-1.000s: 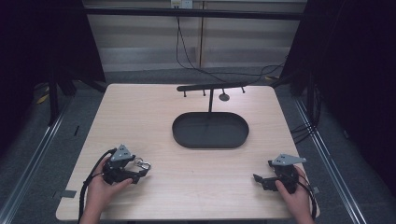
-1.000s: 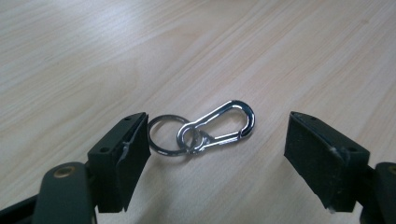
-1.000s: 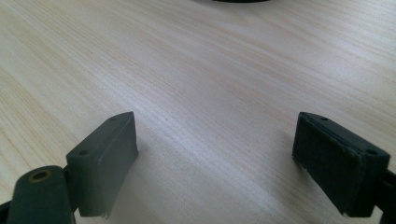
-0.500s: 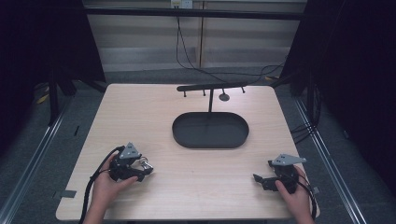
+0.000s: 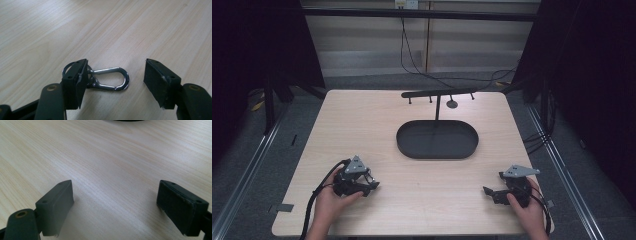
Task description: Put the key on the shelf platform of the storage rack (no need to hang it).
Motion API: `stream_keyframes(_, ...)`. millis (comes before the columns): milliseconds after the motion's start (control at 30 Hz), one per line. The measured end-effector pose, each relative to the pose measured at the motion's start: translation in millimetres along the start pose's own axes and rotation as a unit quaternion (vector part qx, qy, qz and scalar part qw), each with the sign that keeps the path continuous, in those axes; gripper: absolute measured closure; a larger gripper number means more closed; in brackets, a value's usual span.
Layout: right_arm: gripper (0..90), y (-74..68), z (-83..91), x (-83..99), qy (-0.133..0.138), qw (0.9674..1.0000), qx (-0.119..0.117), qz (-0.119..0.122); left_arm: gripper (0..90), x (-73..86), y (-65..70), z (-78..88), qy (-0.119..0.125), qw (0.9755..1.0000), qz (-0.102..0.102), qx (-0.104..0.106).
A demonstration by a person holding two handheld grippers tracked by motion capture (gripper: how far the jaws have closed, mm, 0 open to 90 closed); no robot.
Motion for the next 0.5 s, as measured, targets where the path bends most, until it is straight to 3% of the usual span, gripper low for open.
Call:
stream_keyframes(167,13.5,-0.1,0.0,0.0,0.0,1.0,0.0,-0.001,37.9,0.7,-1.9,-0.6,0.002,0.9999,-0.003,-0.01)
stream_keyframes(233,13.6,0.0,0.0,0.0,0.0,1.0,0.0,0.0,41.9,1.4,-2.8,-1.0,0.008,0.9996,-0.013,-0.025)
stream_keyframes(367,13.5,-0.1,0.0,0.0,0.0,1.0,0.0,-0.001,43.4,1.8,-1.6,-2.2,0.016,0.9993,-0.006,-0.033)
stream_keyframes(433,13.5,-0.1,0.0,0.0,0.0,1.0,0.0,-0.001,39.0,1.3,-3.4,-1.9,0.004,0.9993,0.001,-0.038)
stream_keyframes(500,13.6,-0.1,0.0,0.0,0.0,1.0,0.0,-0.001,34.2,-0.1,-3.7,-0.8,0.004,0.9996,0.007,-0.029)
Point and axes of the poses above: each handheld gripper's, and its own axes: z roughly backward along the jaws, x roughly out of its underside, y roughly to its right, the point moved 4 cm from there along -z, roughly forward along the jaws, and after that the axes turned 1 degree about y, right-handed, at the moved point
